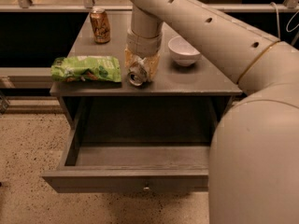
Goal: Place 7up can into top drawer
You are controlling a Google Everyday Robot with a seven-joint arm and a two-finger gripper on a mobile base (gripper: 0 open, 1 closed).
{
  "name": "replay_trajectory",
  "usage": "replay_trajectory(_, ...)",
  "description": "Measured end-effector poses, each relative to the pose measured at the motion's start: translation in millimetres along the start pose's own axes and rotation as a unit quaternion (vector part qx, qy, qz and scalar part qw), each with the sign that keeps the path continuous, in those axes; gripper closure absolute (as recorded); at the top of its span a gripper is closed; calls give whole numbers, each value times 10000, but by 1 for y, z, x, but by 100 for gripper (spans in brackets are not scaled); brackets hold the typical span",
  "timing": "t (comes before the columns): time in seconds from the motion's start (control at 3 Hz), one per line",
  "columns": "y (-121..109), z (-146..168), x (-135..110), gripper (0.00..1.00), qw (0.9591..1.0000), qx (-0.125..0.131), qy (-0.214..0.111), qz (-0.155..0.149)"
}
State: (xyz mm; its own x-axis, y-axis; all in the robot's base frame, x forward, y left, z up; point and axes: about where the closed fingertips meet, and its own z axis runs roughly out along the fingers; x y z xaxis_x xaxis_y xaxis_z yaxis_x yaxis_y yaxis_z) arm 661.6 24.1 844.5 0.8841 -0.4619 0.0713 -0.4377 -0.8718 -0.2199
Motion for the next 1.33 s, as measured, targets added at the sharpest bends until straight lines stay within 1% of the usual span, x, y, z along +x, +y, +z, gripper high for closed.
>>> replay_trajectory(0.33,6,-14,-3,72,9991,-25,-299,288)
replay_trajectory(0.67,23,-18,-16,96,9968,-100,-573,540)
replay_trajectory(1.0,61,-64,-19,100,9775,639,-1158,1645)
replay_trajectory(1.33,100,-119,-24,100,9616,1038,-1100,2292)
